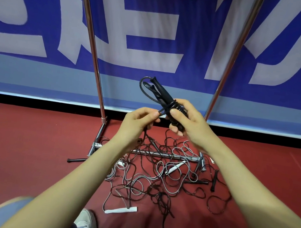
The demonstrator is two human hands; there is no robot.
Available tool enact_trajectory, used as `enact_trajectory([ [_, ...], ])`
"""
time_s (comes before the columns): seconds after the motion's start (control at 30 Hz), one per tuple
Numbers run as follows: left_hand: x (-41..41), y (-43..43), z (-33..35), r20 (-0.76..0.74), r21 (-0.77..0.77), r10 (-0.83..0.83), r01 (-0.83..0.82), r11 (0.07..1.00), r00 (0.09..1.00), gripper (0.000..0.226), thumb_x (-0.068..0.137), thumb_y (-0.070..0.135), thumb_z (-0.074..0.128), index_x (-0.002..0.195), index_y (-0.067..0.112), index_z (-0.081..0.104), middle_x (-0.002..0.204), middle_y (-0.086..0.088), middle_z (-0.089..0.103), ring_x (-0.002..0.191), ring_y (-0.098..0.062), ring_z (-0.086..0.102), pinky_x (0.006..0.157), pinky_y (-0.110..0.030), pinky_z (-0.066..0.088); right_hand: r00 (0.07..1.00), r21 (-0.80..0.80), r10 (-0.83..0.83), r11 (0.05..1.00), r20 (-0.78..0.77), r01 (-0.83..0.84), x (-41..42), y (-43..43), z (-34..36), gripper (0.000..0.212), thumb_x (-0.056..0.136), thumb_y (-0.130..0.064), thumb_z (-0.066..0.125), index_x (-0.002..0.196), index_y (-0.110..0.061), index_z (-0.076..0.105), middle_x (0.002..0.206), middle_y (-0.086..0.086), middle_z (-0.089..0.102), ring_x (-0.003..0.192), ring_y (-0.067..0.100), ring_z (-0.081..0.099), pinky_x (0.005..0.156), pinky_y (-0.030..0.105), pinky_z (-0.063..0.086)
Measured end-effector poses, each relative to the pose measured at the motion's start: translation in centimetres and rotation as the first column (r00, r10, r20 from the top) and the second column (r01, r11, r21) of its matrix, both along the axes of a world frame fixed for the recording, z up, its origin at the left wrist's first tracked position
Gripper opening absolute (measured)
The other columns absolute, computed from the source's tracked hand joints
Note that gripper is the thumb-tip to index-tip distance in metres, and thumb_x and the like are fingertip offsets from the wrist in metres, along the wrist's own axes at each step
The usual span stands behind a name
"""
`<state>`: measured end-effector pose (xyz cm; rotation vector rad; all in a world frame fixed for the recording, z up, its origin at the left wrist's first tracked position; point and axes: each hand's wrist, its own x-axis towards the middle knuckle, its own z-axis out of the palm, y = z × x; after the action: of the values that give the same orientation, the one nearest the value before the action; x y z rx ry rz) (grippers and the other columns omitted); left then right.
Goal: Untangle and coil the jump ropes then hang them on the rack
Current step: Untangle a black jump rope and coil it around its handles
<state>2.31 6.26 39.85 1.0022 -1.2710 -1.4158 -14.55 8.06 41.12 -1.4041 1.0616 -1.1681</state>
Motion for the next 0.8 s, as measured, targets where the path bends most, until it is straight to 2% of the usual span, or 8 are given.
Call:
enact_trajectory([
  [0.13, 0.3, -0.1, 0.1, 0.115, -0.166, -0.009, 0.028, 0.986, 0.993, 0.025, 0.094, 0.016, 0.058, 0.109, 0.034, 0.067, 0.067, 0.011, 0.059, 0.066, -0.01, 0.043, 0.064, -0.017, 0.037, 0.977, 0.079, 0.052, 0.994, 0.208, -0.069, 0.0, 0.2, 0.5, 0.019, 0.1, -0.015, 0.045, 0.116, -0.021, 0.054, 0.091, 0.014, 0.057, 0.049, 0.01, 0.044, 0.044, 0.017, 0.029],
  [0.23, 0.5, 0.0, -0.1, 0.188, -0.199, -0.092, 0.13, 0.971, 0.978, 0.03, 0.095, 0.017, 0.055, 0.111, 0.041, 0.064, 0.069, 0.011, 0.059, 0.071, -0.017, 0.041, 0.07, -0.026, 0.036, 0.96, 0.141, 0.046, 0.986, 0.275, -0.087, -0.2, 0.2, 0.6, 0.019, 0.1, -0.018, 0.045, 0.116, -0.02, 0.055, 0.084, 0.01, 0.057, 0.048, 0.011, 0.041, 0.045, 0.017, 0.029],
  [0.3, 0.6, 0.0, -0.3, 0.202, -0.2, -0.129, 0.17, 0.965, 0.971, 0.031, 0.095, 0.016, 0.055, 0.114, 0.039, 0.063, 0.07, 0.01, 0.059, 0.07, -0.017, 0.041, 0.072, -0.03, 0.035, 0.963, 0.173, 0.046, 0.98, 0.265, -0.095, -0.3, 0.3, 0.6, 0.017, 0.1, -0.019, 0.046, 0.114, -0.018, 0.055, 0.083, 0.01, 0.058, 0.049, 0.012, 0.039, 0.044, 0.016, 0.03],
  [0.37, 0.6, 0.1, -0.5, 0.204, -0.2, -0.154, 0.196, 0.96, 0.967, 0.033, 0.096, 0.014, 0.055, 0.121, 0.035, 0.06, 0.073, 0.008, 0.059, 0.067, -0.012, 0.042, 0.071, -0.027, 0.037, 0.977, 0.173, 0.04, 0.982, 0.21, -0.078, -0.4, 0.2, 0.5, 0.015, 0.099, -0.024, 0.049, 0.11, -0.017, 0.056, 0.081, 0.008, 0.057, 0.049, 0.013, 0.037, 0.043, 0.017, 0.029],
  [0.5, -0.2, 0.8, -0.4, 0.203, -0.2, -0.209, 0.25, 0.947, 0.956, 0.041, 0.095, 0.014, 0.057, 0.129, 0.036, 0.05, 0.073, 0.003, 0.059, 0.067, -0.017, 0.042, 0.068, -0.032, 0.038, 0.988, 0.099, -0.034, 0.995, 0.151, 0.02, 0.0, 0.1, 0.6, 0.031, 0.086, -0.044, 0.057, 0.105, -0.019, 0.062, 0.073, 0.0, 0.053, 0.044, 0.011, 0.033, 0.039, 0.017, 0.021],
  [0.6, -0.1, 0.4, -0.1, 0.213, -0.18, -0.216, 0.256, 0.95, 0.953, 0.043, 0.096, 0.014, 0.056, 0.134, 0.03, 0.049, 0.071, 0.003, 0.058, 0.062, -0.013, 0.043, 0.065, -0.033, 0.04, 0.966, 0.083, -0.128, 0.99, 0.225, 0.112, 0.7, 0.2, 0.7, 0.022, 0.097, -0.028, 0.053, 0.115, -0.018, 0.062, 0.078, 0.001, 0.058, 0.041, 0.005, 0.04, 0.034, 0.014, 0.024],
  [0.7, 0.6, -0.3, 0.4, 0.248, -0.145, -0.238, 0.278, 0.949, 0.939, 0.026, 0.097, 0.019, 0.052, 0.121, 0.019, 0.063, 0.062, 0.002, 0.049, 0.052, -0.011, 0.038, 0.058, -0.029, 0.042, 0.94, 0.072, -0.209, 0.978, 0.269, 0.197, 0.7, -0.1, 0.6, 0.025, 0.098, -0.025, 0.053, 0.121, -0.017, 0.061, 0.077, 0.002, 0.059, 0.049, 0.005, 0.046, 0.035, 0.016, 0.024],
  [0.8, 1.3, -0.6, 0.2, 0.355, -0.069, -0.231, 0.272, 0.96, 0.906, 0.04, 0.098, 0.039, 0.045, 0.097, 0.009, 0.072, 0.061, 0.0, 0.042, 0.054, -0.012, 0.037, 0.059, -0.028, 0.034, 0.938, 0.068, -0.257, 0.966, 0.231, 0.248, 0.2, -0.2, 0.8, 0.025, 0.097, -0.027, 0.055, 0.12, -0.02, 0.063, 0.07, 0.003, 0.054, 0.046, 0.005, 0.043, 0.035, 0.015, 0.024],
])
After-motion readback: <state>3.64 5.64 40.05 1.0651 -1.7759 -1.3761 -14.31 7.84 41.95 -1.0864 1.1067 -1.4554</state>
